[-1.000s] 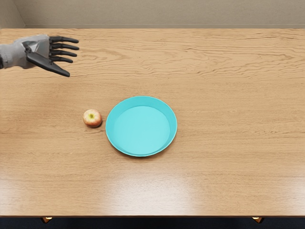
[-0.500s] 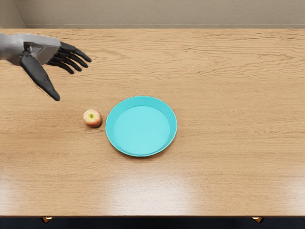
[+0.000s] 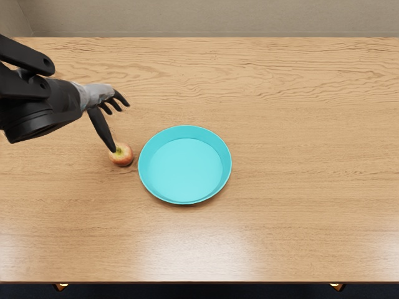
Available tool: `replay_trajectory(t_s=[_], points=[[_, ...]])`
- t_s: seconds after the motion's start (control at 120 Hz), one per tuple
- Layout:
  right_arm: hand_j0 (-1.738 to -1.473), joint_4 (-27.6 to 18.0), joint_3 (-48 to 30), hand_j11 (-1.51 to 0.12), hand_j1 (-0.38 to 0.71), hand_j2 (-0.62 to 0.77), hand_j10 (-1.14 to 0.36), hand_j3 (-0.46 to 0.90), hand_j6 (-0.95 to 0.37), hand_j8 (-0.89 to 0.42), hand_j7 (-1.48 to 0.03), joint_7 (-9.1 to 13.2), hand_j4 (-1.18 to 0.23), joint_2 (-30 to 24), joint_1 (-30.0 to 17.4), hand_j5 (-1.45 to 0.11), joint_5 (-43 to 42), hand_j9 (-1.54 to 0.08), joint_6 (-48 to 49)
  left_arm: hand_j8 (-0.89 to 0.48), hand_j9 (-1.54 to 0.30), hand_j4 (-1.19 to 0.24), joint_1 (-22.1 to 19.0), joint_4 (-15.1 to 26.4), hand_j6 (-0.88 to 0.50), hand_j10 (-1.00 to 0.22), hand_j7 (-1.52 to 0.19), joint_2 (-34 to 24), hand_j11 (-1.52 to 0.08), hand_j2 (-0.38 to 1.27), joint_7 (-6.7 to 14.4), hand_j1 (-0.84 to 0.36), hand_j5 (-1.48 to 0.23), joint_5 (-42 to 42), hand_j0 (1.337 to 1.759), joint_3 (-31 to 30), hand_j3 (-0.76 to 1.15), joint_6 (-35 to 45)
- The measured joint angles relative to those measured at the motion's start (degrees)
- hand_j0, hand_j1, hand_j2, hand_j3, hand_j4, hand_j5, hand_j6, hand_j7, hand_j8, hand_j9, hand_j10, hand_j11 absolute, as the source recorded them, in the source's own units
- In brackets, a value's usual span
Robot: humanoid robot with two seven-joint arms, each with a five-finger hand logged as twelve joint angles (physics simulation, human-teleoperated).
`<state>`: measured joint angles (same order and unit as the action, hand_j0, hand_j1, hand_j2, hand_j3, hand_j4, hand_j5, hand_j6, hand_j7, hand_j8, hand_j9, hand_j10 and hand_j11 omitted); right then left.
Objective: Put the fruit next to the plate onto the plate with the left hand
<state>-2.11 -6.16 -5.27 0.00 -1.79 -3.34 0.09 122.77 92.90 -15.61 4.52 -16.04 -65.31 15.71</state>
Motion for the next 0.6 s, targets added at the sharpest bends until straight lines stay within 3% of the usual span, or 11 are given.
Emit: replay_trajectory(t_s=[0.158, 0.283, 0.6], points=[[-1.658, 0.0, 0.0, -0.05, -0.3, -0.01, -0.04, 0.0, -0.04, -0.04, -0.05, 0.0, -0.04, 0.0, 0.0, -0.05, 0.0, -0.05, 0.0, -0.25, -0.32, -0.25, -0.6, 1.8, -0.25, -0.25, -0.32, 6.2, -0.32, 0.05, 0.2, 0.05, -0.32, -5.0, 1.658, -3.5, 0.0, 9.0], [-1.658, 0.0, 0.0, -0.05, -0.3, -0.01, -0.04, 0.0, -0.04, -0.04, -0.05, 0.0, -0.04, 0.0, 0.0, -0.05, 0.0, -0.05, 0.0, -0.25, -0.32, -0.25, -3.3, 2.2, -0.25, -0.25, -0.32, 10.3, -0.32, 0.05, 0.3, 0.05, -0.32, -6.9, 1.658, -4.4, 0.0, 13.2], [-1.658, 0.0, 0.0, -0.05, -0.3, -0.01, -0.04, 0.0, -0.04, -0.04, -0.05, 0.0, -0.04, 0.0, 0.0, -0.05, 0.0, -0.05, 0.0, -0.25, -0.32, -0.25, -6.4, 2.9, -0.25, -0.25, -0.32, 15.6, -0.32, 0.05, 1.3, 0.05, -0.32, -8.1, 1.658, -1.9, 0.0, 18.9]])
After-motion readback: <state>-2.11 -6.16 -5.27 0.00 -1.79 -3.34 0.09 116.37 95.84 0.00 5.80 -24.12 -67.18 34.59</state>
